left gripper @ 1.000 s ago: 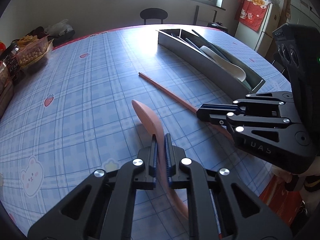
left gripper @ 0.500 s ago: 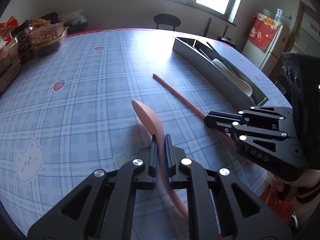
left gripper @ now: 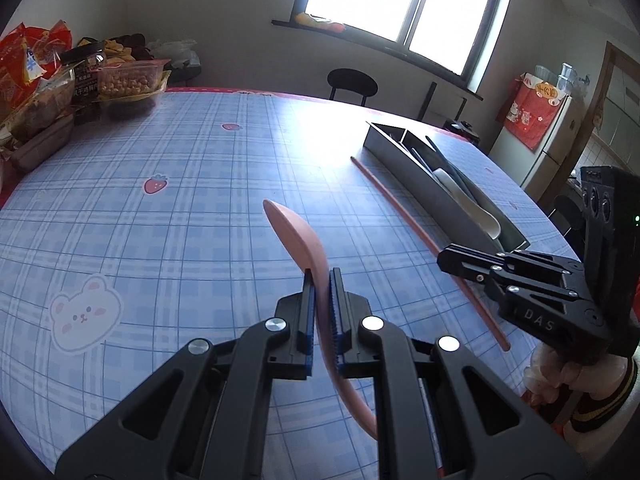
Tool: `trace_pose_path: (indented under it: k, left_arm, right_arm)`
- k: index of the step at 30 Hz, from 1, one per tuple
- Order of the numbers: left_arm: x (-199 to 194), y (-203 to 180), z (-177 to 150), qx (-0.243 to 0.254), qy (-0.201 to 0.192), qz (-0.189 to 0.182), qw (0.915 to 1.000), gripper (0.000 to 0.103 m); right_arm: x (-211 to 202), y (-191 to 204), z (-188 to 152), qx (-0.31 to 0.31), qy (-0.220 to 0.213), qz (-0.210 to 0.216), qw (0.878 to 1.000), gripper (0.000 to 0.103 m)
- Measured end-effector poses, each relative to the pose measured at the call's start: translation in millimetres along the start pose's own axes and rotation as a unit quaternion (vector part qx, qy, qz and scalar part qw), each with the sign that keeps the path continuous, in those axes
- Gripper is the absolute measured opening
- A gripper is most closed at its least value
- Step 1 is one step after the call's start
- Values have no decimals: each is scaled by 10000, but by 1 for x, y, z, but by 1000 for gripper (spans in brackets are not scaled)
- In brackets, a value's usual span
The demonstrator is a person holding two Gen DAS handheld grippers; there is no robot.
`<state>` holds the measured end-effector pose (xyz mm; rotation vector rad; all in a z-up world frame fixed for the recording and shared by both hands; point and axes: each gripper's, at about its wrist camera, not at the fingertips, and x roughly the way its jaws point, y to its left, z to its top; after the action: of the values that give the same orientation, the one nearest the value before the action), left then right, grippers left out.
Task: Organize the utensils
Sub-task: 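Lift and carry the pink spoon and pink chopstick toward the tray with both tools, then lower the pink spoon and pink chopstick into the steel tray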
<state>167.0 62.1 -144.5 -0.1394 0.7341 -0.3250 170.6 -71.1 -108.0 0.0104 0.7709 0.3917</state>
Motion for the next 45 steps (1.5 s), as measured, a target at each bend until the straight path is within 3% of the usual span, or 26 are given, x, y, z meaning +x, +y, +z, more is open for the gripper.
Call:
trace_pose_path:
  k: [4, 8, 24, 31, 37, 45]
  left_arm:
    - [-13, 5, -1, -129, -330, 66, 9994, 11]
    - [-24, 5, -2, -181, -590, 176, 9979, 11]
    - [-25, -4, -2, 57, -604, 355, 9975, 8]
    - [-27, -8, 3, -166, -541, -162, 9983, 8]
    - [-39, -42, 28, -86, -642, -606, 9961, 8]
    - [-15, -85, 68, -189, -636, -1178, 9908, 8]
  right_arm:
    - [-16, -12, 0, 281, -389, 85, 9988, 6]
    - [-24, -9, -1, 160, -579, 97, 9981, 6]
    - [-29, -1, -2, -26, -694, 187, 9974, 6]
    - [-30, -12, -2, 247, -709, 398, 9964, 6]
    - [-37, -29, 2, 691, -766, 701, 9922, 6]
    - [-63, -80, 30, 966, -1116, 460, 9880, 6]
